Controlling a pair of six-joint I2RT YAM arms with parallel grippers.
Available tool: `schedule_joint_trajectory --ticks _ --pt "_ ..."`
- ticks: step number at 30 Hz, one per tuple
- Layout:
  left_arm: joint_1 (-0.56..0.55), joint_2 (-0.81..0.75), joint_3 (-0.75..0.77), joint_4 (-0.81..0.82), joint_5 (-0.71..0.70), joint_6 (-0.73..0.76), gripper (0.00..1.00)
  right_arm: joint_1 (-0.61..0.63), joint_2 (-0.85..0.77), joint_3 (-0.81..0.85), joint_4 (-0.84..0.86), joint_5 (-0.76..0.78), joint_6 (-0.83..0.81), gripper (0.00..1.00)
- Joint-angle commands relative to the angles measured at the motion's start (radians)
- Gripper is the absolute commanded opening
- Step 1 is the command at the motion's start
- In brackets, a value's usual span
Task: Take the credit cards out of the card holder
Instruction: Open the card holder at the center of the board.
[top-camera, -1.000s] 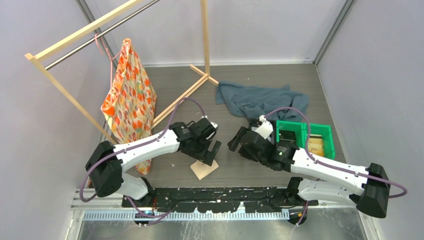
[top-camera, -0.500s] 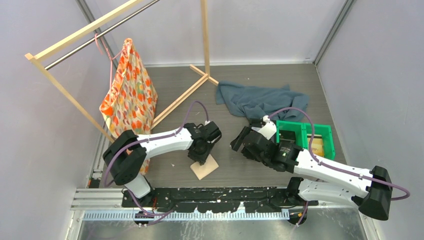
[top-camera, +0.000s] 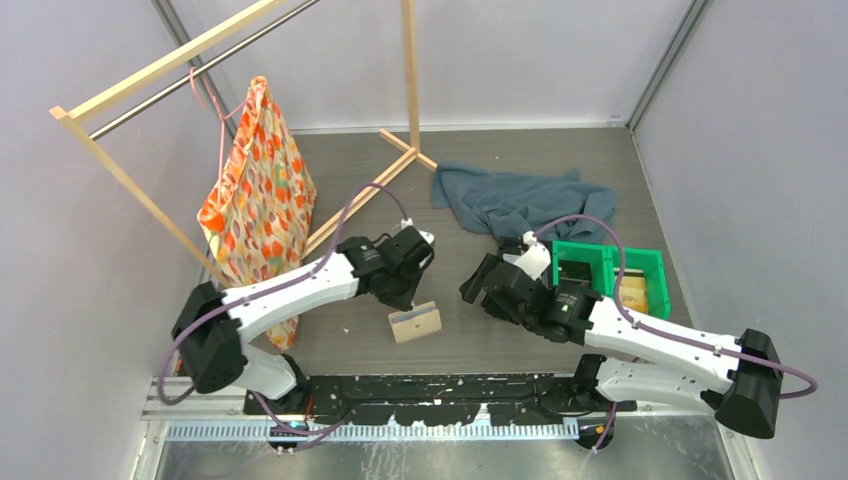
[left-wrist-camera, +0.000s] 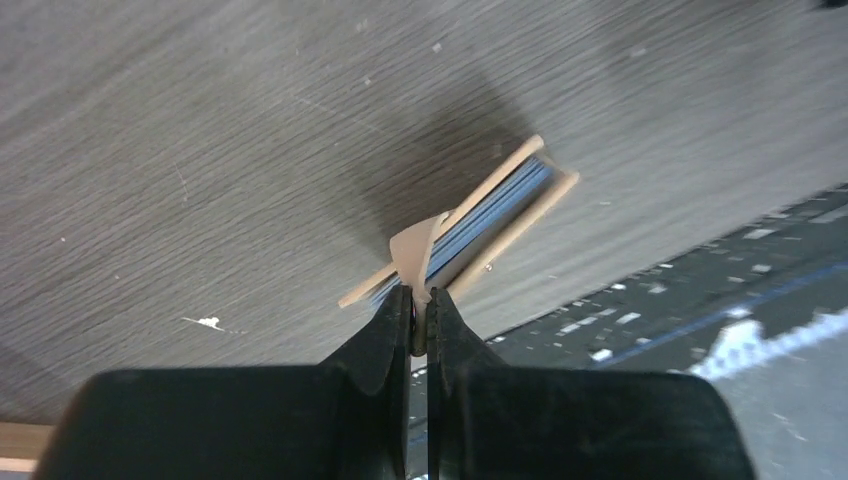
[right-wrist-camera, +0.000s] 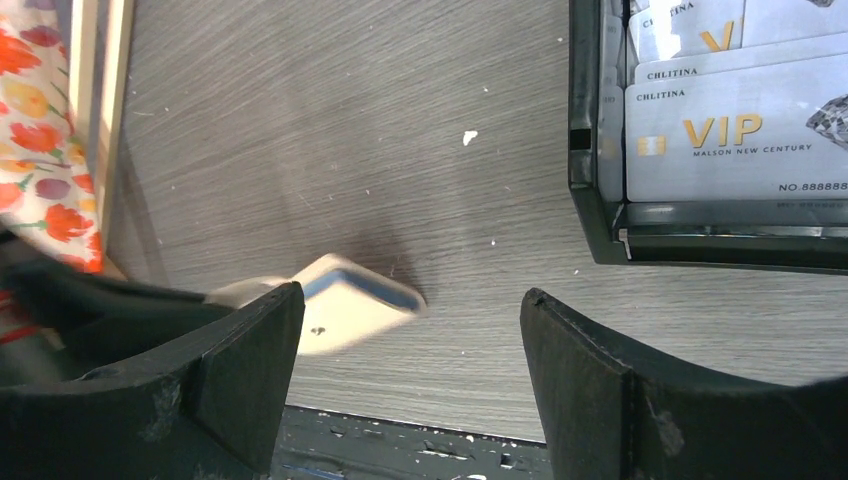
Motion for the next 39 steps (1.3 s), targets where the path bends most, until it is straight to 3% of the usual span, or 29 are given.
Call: schedule_joint_trajectory --ticks 1,7,14,18,21,24,27,30,39 --pt "0.026 -0.154 0.092 -0.035 0.013 -0.065 0.0 0.003 0.02 0.035 0.036 -0.003 -0.014 0.83" --pt "0.041 -0.251 0.085 0.009 0.079 -0.13 0.01 0.003 0.012 0.06 0.071 0.018 -0.022 0.84" --pt "0.056 -0.248 0.034 0.061 0.176 -0.216 0.0 0.002 0.058 0.058 0.098 -0.019 -0.032 0.83" --pt "0.093 -0.256 0.01 0.139 0.166 -0.295 0.01 -0.011 0.12 0.128 0.067 0.038 -0.098 0.86" --pt "0.137 -0.233 -0.015 0.266 0.226 -0.356 0.01 -0.062 0.153 0.176 0.117 -0.005 -0.156 0.86" --pt "0.142 -0.202 0.023 0.261 0.227 -0.349 0.0 -0.102 0.217 0.197 0.168 -0.07 -0.227 0.86" --pt "0.177 -0.184 0.01 0.261 0.206 -0.323 0.01 -0.219 0.308 0.188 0.159 -0.194 -0.234 0.86" --pt "0.24 -0.152 -0.047 0.297 0.301 -0.318 0.0 -0.309 0.354 0.152 0.217 -0.3 -0.254 0.86" --pt "0.301 -0.186 -0.177 0.261 0.311 -0.255 0.0 -0.443 0.374 0.173 0.048 -0.208 -0.322 0.87"
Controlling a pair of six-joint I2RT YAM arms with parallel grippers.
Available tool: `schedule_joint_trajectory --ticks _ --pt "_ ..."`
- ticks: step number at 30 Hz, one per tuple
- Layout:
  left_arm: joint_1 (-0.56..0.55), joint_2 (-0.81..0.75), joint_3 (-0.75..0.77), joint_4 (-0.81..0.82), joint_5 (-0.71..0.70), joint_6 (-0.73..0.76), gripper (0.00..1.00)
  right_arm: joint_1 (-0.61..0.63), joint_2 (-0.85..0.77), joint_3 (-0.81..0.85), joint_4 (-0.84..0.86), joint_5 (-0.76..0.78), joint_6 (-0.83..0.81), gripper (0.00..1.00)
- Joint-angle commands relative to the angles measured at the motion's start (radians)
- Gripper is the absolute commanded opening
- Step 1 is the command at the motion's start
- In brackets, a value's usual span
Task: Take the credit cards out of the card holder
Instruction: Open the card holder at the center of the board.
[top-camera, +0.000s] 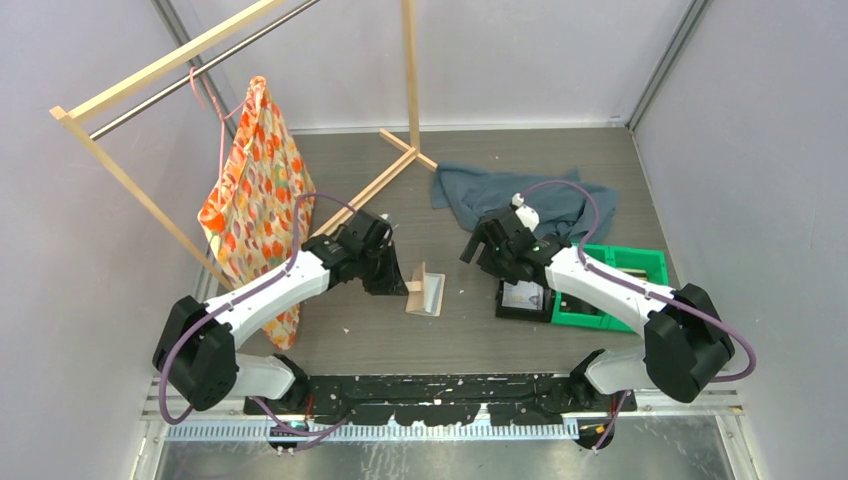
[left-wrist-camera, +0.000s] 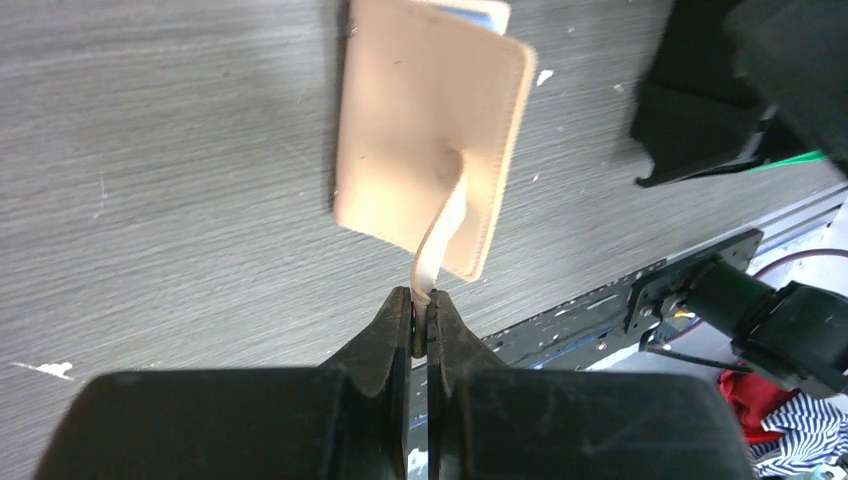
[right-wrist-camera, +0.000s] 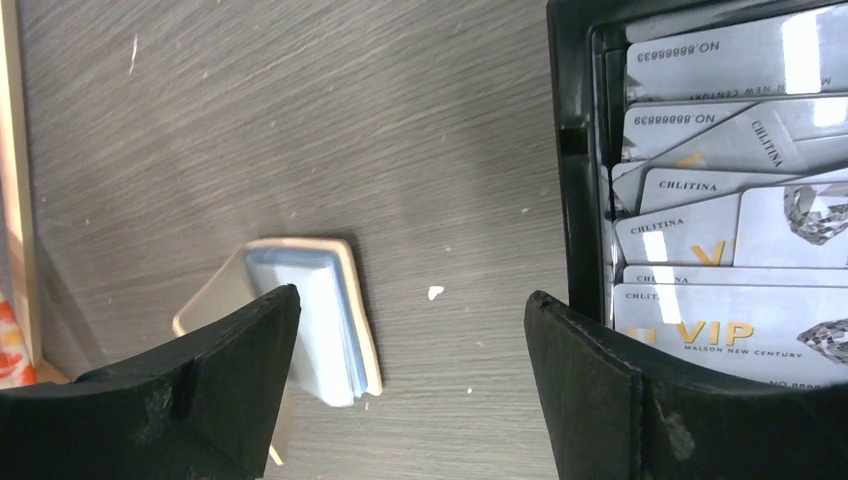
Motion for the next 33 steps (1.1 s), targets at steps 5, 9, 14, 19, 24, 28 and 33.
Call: schedule_joint_trajectory --ticks 5,9,14,19,24,28,33 --pt "0.057 -0.048 -0.067 0.023 0.062 0.044 0.0 -0.092 -0.006 0.063 -0.179 0.076 -0.076 0.86" --pt "0.06 -0.052 -0.057 -0.013 0.031 0.072 0.01 -0.004 -0.023 0.073 -0.1 0.02 -0.044 0.83" --pt "0.095 -0.087 -0.045 -0.093 -0.033 0.108 0.01 0.123 0.063 0.083 -0.028 0.026 0.034 0.83" --pt "0.149 -0.077 -0.038 -0.172 -0.097 0.178 0.01 0.155 0.16 0.018 0.151 -0.078 0.085 0.75" --pt "0.157 0.007 -0.022 -0.229 -0.157 0.198 0.01 0.158 0.241 0.025 0.2 -0.123 0.054 0.63" --pt "0.167 0.053 -0.042 -0.222 -0.152 0.186 0.01 0.157 0.256 0.013 0.217 -0.121 0.07 0.63" --pt "0.166 0.085 -0.044 -0.226 -0.171 0.188 0.0 0.159 0.239 -0.019 0.229 -0.101 0.075 0.6"
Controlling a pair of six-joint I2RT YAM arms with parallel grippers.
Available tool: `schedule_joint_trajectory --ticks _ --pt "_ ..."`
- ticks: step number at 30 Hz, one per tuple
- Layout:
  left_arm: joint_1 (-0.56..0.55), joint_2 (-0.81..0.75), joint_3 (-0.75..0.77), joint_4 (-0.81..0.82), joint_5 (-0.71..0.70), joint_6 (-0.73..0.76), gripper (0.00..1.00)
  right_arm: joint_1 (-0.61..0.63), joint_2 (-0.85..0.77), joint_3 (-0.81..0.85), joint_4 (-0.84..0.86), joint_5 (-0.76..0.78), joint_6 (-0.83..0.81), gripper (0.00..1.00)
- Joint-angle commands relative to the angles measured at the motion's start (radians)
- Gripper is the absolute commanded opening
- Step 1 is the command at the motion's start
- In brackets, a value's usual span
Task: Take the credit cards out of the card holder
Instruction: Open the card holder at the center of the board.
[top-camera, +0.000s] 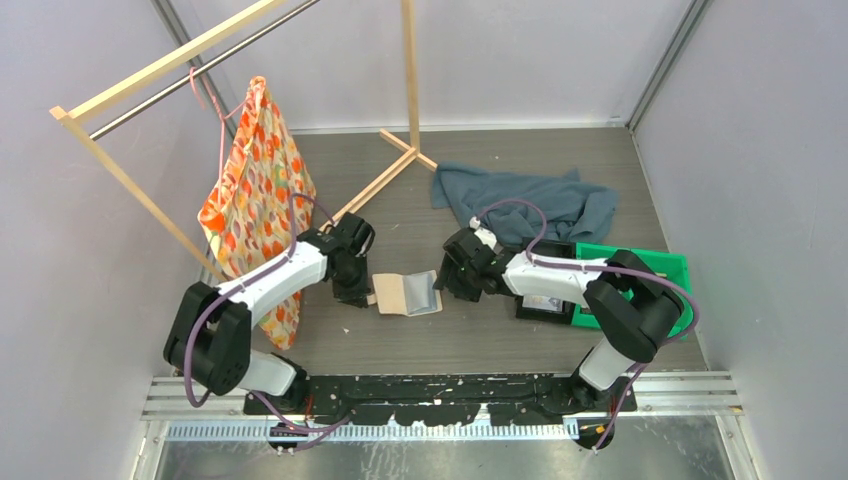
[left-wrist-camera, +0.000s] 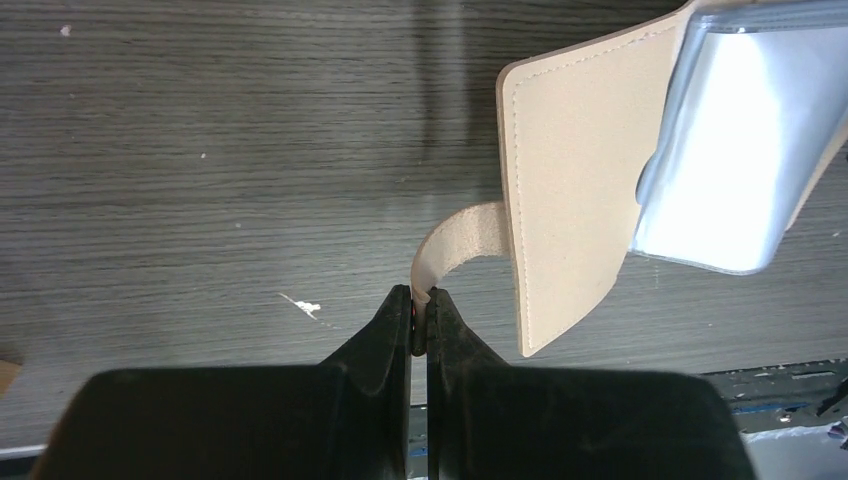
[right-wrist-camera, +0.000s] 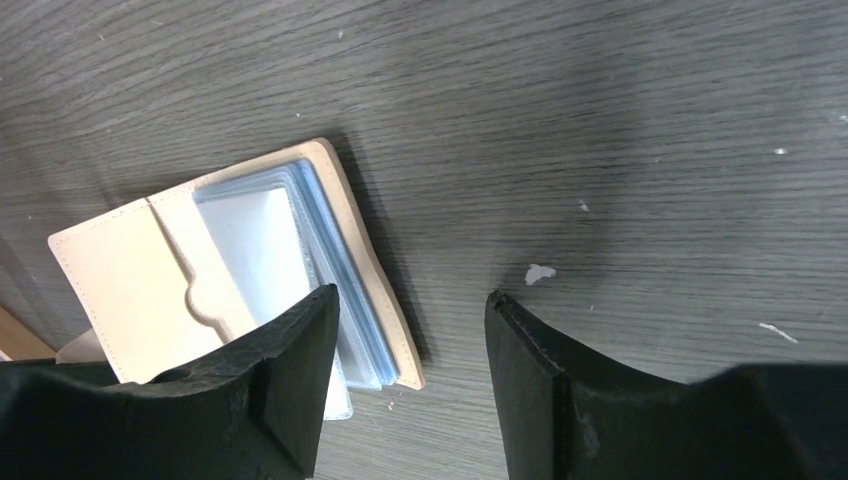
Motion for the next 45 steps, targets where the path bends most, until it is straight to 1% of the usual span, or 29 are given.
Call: schedule_joint_trajectory --ticks 1,4,7,8,9,13,15,17,18,20,22,24,28,30,35,39,40,41,43,44,45 --pt "0.006 0.013 0.01 -0.025 -0.033 0.011 0.0 0.004 -0.023 -0.031 0.058 -0.001 0.01 0.59" --pt "0.005 0.02 0.009 -0.023 -0.033 0.011 0.01 0.005 0.001 -0.038 0.093 -0.042 -0.001 0.57" --pt "0.005 0.027 0.017 -0.032 -0.049 0.006 0.01 0.004 0.024 -0.061 0.168 -0.093 -0.004 0.55" --pt "0.005 0.025 0.015 -0.026 -0.046 0.009 0.0 0.005 0.03 -0.068 0.192 -0.151 -0.007 0.55" --pt "0.005 0.024 0.013 -0.024 -0.046 0.01 0.01 0.004 0.036 -0.067 0.198 -0.163 -0.009 0.54" --pt "0.005 0.031 0.011 -0.027 -0.051 0.01 0.0 0.009 0.036 -0.079 0.217 -0.192 -0.02 0.48" --pt "0.004 0.045 0.013 -0.026 -0.046 0.009 0.01 0.007 0.036 -0.084 0.239 -0.226 -0.02 0.41" --pt "-0.007 0.044 0.006 -0.01 -0.013 0.009 0.0 0.009 0.031 -0.087 0.3 -0.292 -0.008 0.34" --pt "-0.013 0.04 -0.001 0.001 -0.005 0.009 0.0 0.011 0.022 -0.091 0.312 -0.308 0.002 0.29" --pt "-0.021 0.04 -0.008 0.015 0.003 0.012 0.0 0.016 -0.008 -0.101 0.324 -0.305 0.015 0.21" --pt "-0.025 0.055 -0.009 0.017 0.008 0.014 0.01 0.016 -0.036 -0.121 0.337 -0.297 0.031 0.1" --pt "-0.04 0.073 -0.006 0.022 0.024 0.017 0.0 0.016 -0.058 -0.14 0.346 -0.291 0.044 0.01" --pt "-0.117 0.092 0.019 0.026 0.057 0.008 0.01 0.016 -0.085 -0.186 0.42 -0.336 0.089 0.01" --pt "-0.16 0.083 0.036 0.017 0.042 -0.003 0.01 0.016 -0.114 -0.216 0.455 -0.35 0.112 0.01" --pt "-0.175 0.043 0.033 0.023 0.038 -0.005 0.01 0.018 -0.257 -0.285 0.395 -0.27 0.135 0.01" --pt "-0.175 0.012 0.042 0.0 0.053 0.026 0.01 0.028 -0.395 -0.315 0.279 -0.194 0.128 0.01" --pt "-0.175 0.008 0.049 -0.01 0.059 0.039 0.03 0.033 -0.437 -0.326 0.262 -0.176 0.129 0.01" --pt "-0.175 0.005 0.059 -0.027 0.055 0.043 0.1 0.042 -0.476 -0.344 0.261 -0.157 0.135 0.01" --pt "-0.175 0.01 0.098 -0.087 0.038 0.045 0.28 0.067 -0.553 -0.37 0.257 -0.121 0.157 0.01" --pt "-0.175 0.013 0.122 -0.121 0.04 0.058 0.34 0.08 -0.579 -0.372 0.207 -0.114 0.162 0.01" --pt "-0.175 0.011 0.148 -0.148 0.041 0.07 0.39 0.087 -0.6 -0.37 0.183 -0.072 0.162 0.01"
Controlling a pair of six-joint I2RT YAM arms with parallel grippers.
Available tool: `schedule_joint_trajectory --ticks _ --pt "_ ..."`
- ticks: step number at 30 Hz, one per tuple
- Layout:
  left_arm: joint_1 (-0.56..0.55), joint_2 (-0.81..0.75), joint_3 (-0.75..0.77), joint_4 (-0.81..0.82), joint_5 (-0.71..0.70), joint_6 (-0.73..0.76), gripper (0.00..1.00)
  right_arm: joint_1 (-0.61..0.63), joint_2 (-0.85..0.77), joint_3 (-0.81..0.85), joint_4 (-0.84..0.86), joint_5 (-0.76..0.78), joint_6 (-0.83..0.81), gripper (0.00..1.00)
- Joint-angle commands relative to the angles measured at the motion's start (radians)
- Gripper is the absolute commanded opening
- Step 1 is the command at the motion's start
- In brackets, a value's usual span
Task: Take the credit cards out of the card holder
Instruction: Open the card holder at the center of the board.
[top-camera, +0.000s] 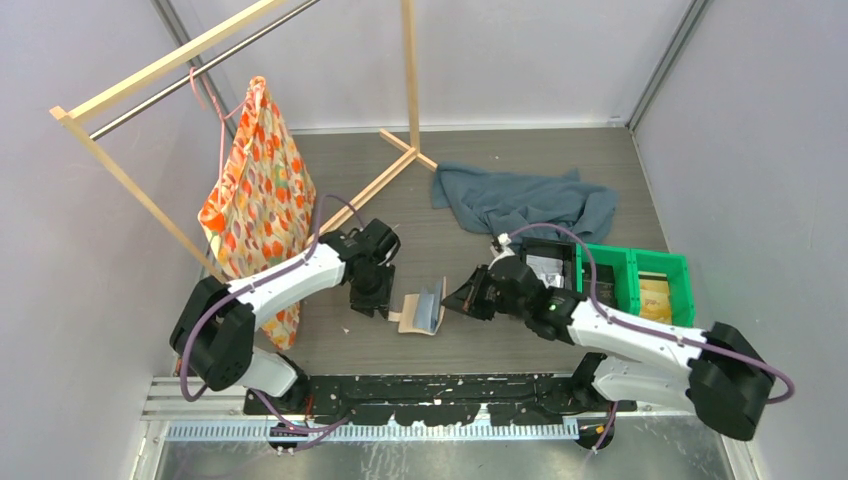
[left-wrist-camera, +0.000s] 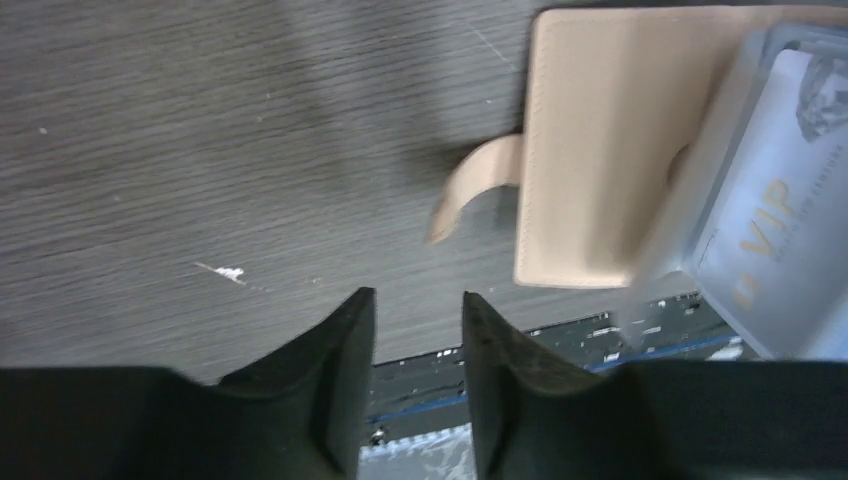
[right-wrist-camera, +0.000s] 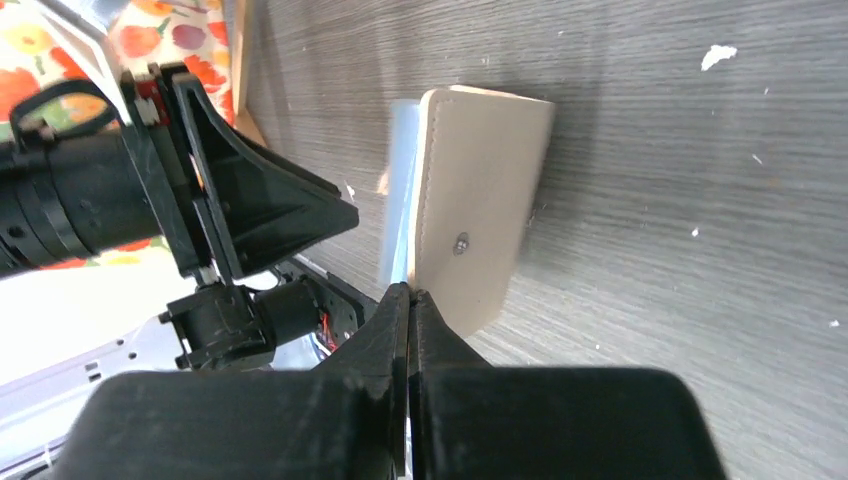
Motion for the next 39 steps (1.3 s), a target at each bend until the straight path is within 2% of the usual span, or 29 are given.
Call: schedule_joint_trajectory --ticks 1,2,6,11,18,20,21,22,24,25,26,30,33,36,39 --pt "0.002 -0.038 0.13 -0.13 0.002 0.052 0.42 0.05 -0.11 -0.005 -0.124 0.137 0.028 0.01" --pt "0.002 -0.048 0.152 -0.153 -0.008 0.06 0.46 0.059 -0.122 -0.001 -0.149 0.165 0.022 0.01" --pt "0.002 -0.105 0.204 -0.141 0.021 0.051 0.49 0.065 -0.137 -0.009 -0.197 0.211 0.022 0.01" --pt "-0.017 -0.153 0.12 0.007 0.135 -0.02 0.49 0.066 -0.133 -0.016 -0.27 0.272 0.028 0.01" --pt "-0.035 -0.143 0.073 0.058 0.15 -0.05 0.48 0.065 -0.17 -0.024 -0.479 0.352 0.01 0.01" --pt "-0.041 -0.138 0.071 0.064 0.143 -0.077 0.53 0.065 -0.174 -0.007 -0.522 0.361 -0.032 0.01" --pt "-0.044 -0.132 0.072 0.068 0.145 -0.089 0.56 0.065 -0.18 0.003 -0.552 0.372 -0.045 0.06" --pt "-0.048 -0.126 0.075 0.069 0.149 -0.094 0.58 0.065 -0.187 0.015 -0.571 0.384 -0.054 0.16" --pt "-0.059 -0.114 0.085 0.07 0.152 -0.098 0.58 0.064 -0.193 0.043 -0.603 0.411 -0.071 0.42" --pt "-0.063 -0.112 0.09 0.071 0.153 -0.101 0.58 0.066 -0.191 0.057 -0.61 0.42 -0.081 0.49" --pt "-0.065 -0.113 0.094 0.073 0.156 -0.105 0.58 0.065 -0.184 0.076 -0.613 0.419 -0.095 0.53" --pt "-0.065 -0.141 0.081 0.123 0.156 -0.134 0.58 0.075 -0.133 0.184 -0.622 0.441 -0.145 0.56" --pt "-0.066 -0.106 0.104 0.13 0.183 -0.138 0.57 0.1 -0.073 0.277 -0.653 0.498 -0.163 0.57" --pt "-0.075 -0.052 0.161 0.091 0.174 -0.125 0.54 0.123 -0.02 0.341 -0.647 0.518 -0.167 0.57" --pt "-0.076 -0.045 0.154 0.138 0.194 -0.145 0.49 0.15 0.007 0.366 -0.585 0.496 -0.163 0.56"
